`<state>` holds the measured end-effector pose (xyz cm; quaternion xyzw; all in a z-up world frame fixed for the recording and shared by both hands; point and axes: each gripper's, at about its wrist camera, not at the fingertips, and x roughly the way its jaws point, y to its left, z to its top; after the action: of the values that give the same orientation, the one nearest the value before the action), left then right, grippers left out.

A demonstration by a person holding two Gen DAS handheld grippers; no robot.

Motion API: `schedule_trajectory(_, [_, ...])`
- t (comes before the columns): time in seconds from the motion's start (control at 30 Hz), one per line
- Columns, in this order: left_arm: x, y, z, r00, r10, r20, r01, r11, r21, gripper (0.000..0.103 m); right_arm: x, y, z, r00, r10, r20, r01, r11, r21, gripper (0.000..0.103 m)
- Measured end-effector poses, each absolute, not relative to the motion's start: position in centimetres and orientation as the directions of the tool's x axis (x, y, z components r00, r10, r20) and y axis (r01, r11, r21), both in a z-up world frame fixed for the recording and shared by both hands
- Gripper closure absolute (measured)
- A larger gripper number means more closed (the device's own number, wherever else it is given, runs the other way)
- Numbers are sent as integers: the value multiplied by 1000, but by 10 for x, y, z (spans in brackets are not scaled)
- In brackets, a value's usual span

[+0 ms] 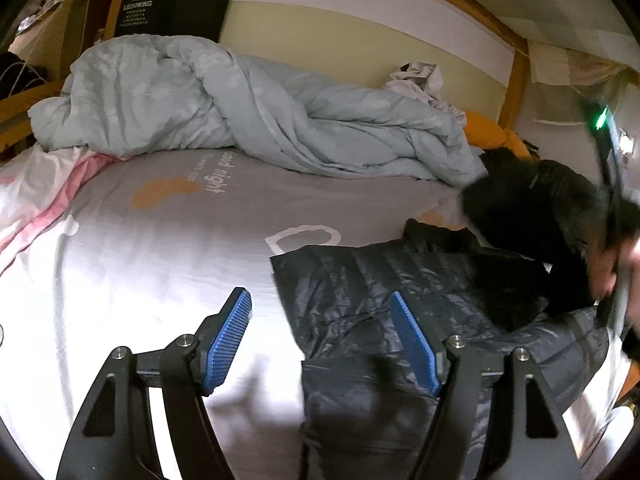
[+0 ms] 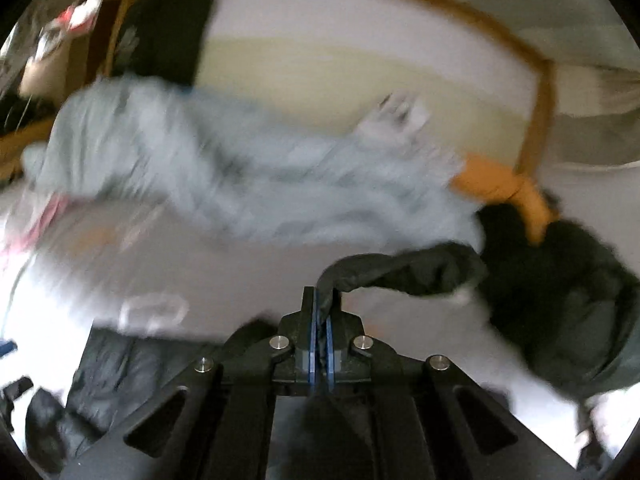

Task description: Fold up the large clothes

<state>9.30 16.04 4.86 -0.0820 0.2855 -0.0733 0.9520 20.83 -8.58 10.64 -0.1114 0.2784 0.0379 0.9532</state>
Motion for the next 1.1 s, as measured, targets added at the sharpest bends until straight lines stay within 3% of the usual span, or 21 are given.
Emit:
schedule_trajectory(0.17, [90,163,49,816,-198,-542,105,975,-197,32,207,-44,31,664,163,-730,-300,952,-60,99])
schedule_trajectory(0.3, [87,165,51,813,-198,-547,102,974,-202,32,196,-30,5,537,239,-809,-395,919,9,94])
schedule_trajectory(0.4, [89,167,52,812,-199,-549,93,972,-216,32,186,-36,5,477,302,-825,-416,905,91,74])
schedule_trajectory(0.47, [90,169,52,813,-202,-546,92,971,-223,32,182,-44,10,475,329,-816,-405,905,130,38])
schedule_trajectory(0.5, [90,169,53,814,-202,-545,91,970,-224,32,179,-51,16,510,318,-799,-382,916,120,36])
schedule_trajectory(0.73, [90,167,53,815,-199,-545,96,973,-211,32,202,-84,41,653,204,-730,-196,976,98,36])
schedule_trajectory(0.87, [90,168,53,814,-202,-545,95,971,-218,32,231,-95,29,626,191,-756,-93,981,171,36])
schedule_trajectory(0.97, [91,168,53,812,-202,-547,95,971,-218,32,252,-93,4,539,170,-825,-16,981,192,36])
schedule_trajectory(1.1, [92,168,52,810,-201,-551,96,972,-215,32,254,-91,-4,536,272,-799,-5,948,319,37])
